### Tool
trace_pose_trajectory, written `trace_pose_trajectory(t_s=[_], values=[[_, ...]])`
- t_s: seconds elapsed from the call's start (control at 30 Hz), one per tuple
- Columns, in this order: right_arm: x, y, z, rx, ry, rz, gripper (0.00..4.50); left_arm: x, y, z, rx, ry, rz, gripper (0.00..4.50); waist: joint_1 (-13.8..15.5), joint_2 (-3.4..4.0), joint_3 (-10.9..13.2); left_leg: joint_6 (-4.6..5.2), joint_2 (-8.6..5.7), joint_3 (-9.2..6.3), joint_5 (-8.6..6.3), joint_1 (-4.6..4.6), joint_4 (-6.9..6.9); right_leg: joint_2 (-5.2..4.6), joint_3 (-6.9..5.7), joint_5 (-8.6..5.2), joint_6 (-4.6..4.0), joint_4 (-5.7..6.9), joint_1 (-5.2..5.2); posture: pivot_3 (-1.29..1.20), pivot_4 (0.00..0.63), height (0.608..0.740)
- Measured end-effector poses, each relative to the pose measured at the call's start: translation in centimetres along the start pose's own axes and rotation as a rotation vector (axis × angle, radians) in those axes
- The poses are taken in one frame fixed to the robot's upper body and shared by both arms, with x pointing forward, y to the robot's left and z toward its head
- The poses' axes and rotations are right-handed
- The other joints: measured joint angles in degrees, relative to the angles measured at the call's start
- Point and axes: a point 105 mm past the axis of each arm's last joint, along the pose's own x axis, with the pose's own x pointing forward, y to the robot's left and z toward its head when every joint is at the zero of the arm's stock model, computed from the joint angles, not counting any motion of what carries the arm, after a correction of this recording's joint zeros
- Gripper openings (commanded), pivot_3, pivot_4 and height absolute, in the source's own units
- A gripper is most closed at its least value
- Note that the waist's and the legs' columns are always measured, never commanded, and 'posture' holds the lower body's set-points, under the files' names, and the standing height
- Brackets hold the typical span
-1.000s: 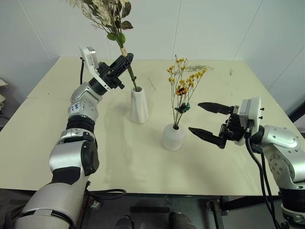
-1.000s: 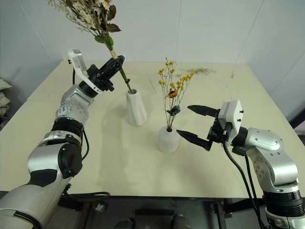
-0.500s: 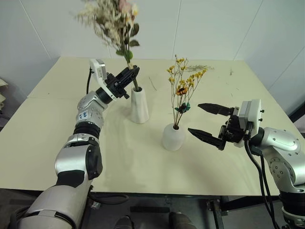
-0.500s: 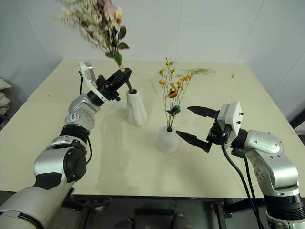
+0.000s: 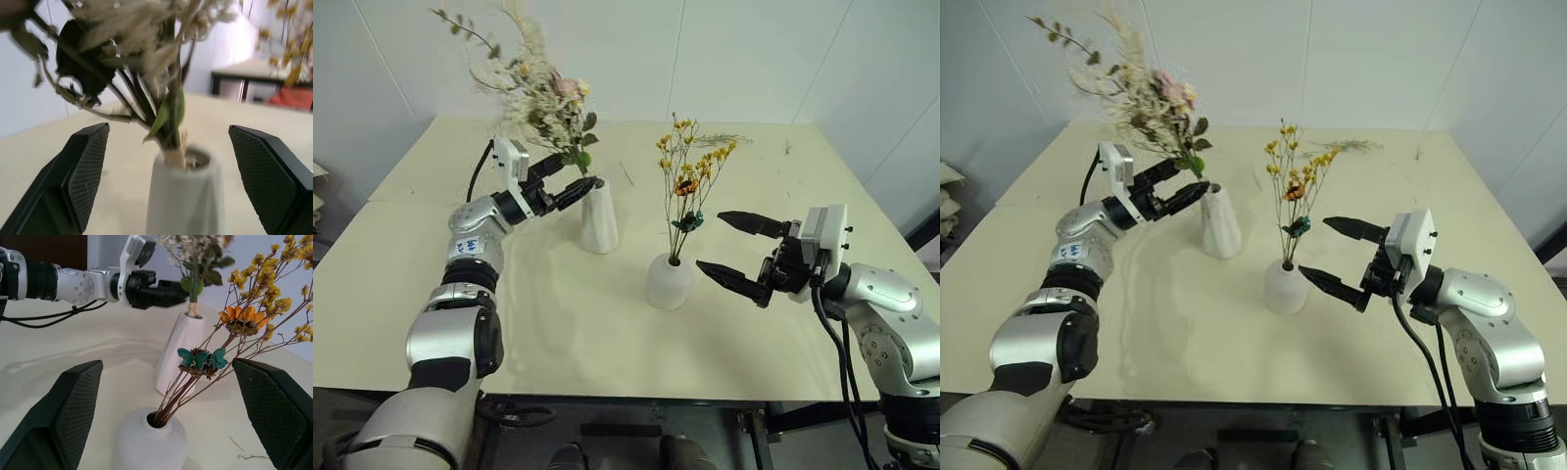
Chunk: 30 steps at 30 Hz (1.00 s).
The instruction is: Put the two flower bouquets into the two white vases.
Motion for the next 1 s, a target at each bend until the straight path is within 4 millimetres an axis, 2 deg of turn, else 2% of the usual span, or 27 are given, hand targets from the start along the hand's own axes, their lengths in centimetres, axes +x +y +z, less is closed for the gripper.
trace_pose_trajectory(t_s=[0.13,0.27,0.4,0.5,0.57,0.67,0.77,0.83,1.0], values=[[0.1,0.0,-0.1,0.002,-0.006,-0.003,4.5,-1.8,0.1,-1.1,0.065,0.128,-0.042,4.17,0.0,0.0,0.0,0.0,0.0,0.0,0.0,0.0,-0.01,0.0,0.0,0.0,0.0,0.0,0.0,0.0,0.15,0.74],[0.2,0.0,-0.1,-0.003,-0.016,-0.005,4.5,-3.7,-0.5,-0.3,0.103,0.154,-0.137,4.17,0.0,0.0,0.0,0.0,0.01,0.0,0.0,-0.01,-0.03,0.0,0.0,-0.01,-0.01,0.0,-0.01,0.0,0.15,0.74],[0.0,0.0,-0.2,-0.001,-0.008,0.006,4.5,-7.5,-1.7,0.9,0.112,0.15,-0.215,4.17,-0.6,0.01,0.0,0.0,0.05,0.01,0.0,0.02,-0.08,0.0,0.02,-0.04,-0.07,0.04,-0.03,0.0,0.15,0.74],[-0.9,-0.6,-0.6,0.013,0.04,0.028,4.5,-10.8,-2.6,1.6,0.087,0.189,-0.215,4.17,-0.9,0.02,0.0,0.0,0.08,0.0,-0.01,0.02,-0.08,0.0,0.0,-0.06,-0.1,0.1,-0.04,0.0,0.15,0.74],[-1.4,-1.5,-0.6,0.01,0.049,0.033,4.5,-12.5,-3.5,2.1,0.074,0.226,-0.218,4.34,-1.0,0.02,0.0,0.0,0.07,0.01,0.0,0.07,-0.05,0.0,0.01,-0.06,-0.12,0.1,0.0,0.0,0.15,0.74],[-2.0,-2.9,-0.6,0.005,0.06,0.03,4.5,-13.2,-4.7,2.9,0.098,0.227,-0.215,4.34,-0.7,0.01,0.0,0.02,0.07,0.01,0.02,0.15,-0.04,0.0,-0.02,-0.08,-0.19,0.03,0.08,0.0,0.15,0.74],[-2.9,-4.1,-1.6,0.012,0.107,0.041,4.5,-14.5,-5.5,2.7,0.085,0.24,-0.143,4.34,-0.8,0.01,0.0,0.04,0.1,0.06,0.04,0.18,-0.05,-0.01,0.0,-0.11,-0.26,-0.03,0.11,0.0,0.15,0.74],[-3.0,-4.1,-2.5,0.016,0.135,0.071,4.5,-15.6,-5.8,2.3,0.061,0.254,-0.101,4.34,-1.0,0.01,0.0,0.04,0.11,0.08,0.04,0.19,-0.07,0.0,0.0,-0.11,-0.26,-0.01,0.09,0.0,0.15,0.74],[-3.0,-4.6,-4.1,0.008,0.176,0.109,4.5,-16.4,-6.8,2.6,0.073,0.263,-0.069,4.34,-1.4,0.02,0.0,0.04,0.11,0.12,0.03,0.18,-0.06,-0.01,0.01,-0.11,-0.26,-0.04,0.08,0.0,0.15,0.74]])
